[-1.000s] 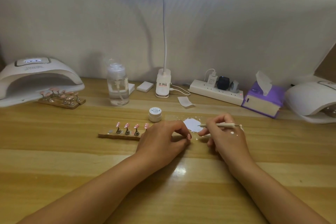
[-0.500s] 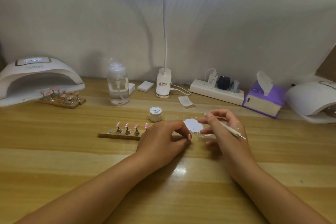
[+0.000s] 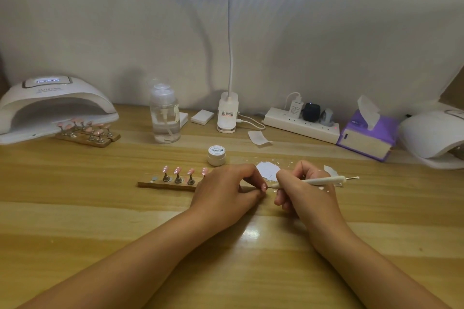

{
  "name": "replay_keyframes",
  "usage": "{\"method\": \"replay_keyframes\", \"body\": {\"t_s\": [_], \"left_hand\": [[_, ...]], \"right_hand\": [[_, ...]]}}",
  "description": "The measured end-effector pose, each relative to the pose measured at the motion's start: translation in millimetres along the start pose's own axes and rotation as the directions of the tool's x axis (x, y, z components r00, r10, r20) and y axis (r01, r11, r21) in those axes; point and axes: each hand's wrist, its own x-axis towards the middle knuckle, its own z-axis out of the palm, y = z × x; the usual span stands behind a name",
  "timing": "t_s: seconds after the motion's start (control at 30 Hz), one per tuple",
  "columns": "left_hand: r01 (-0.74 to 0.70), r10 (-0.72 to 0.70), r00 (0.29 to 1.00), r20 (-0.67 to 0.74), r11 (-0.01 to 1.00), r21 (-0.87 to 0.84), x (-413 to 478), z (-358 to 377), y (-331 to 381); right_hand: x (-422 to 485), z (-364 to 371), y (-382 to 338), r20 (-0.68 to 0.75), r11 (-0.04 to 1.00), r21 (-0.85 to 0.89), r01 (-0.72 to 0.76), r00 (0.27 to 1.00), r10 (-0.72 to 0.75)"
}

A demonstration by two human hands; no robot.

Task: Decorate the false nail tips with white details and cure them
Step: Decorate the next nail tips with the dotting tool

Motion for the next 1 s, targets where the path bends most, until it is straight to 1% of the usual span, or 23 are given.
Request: {"method": "replay_keyframes", "body": {"t_s": [0.43, 0.67, 0.87, 1.0], "left_hand": [[0.0, 0.0, 1.0, -0.004, 1.0, 0.006, -0.1, 0.1, 0.0], [0.001, -0.001, 1.0, -0.008, 1.0, 0.003, -0.4, 0.2, 0.3], [0.001, -0.001, 1.0, -0.009, 1.0, 0.01, -0.8, -0.2, 0.8], [-0.001, 0.001, 1.0, -0.008, 1.0, 0.01, -0.5, -0.6, 1.1]], "right_hand": [[0.1, 0.9, 0.3, 0.014, 0.999, -0.028, 0.018, 1.0, -0.017], [0.0, -0.9, 0.3, -0.008, 1.0, -0.006, 0.029, 1.0, -0.029], [-0.3, 0.5, 0.9, 0.005, 0.999, -0.048, 0.026, 1.0, -0.026], [-0.6, -0.3, 0.7, -0.023, 0.999, -0.018, 0.028, 0.999, -0.028]]}}
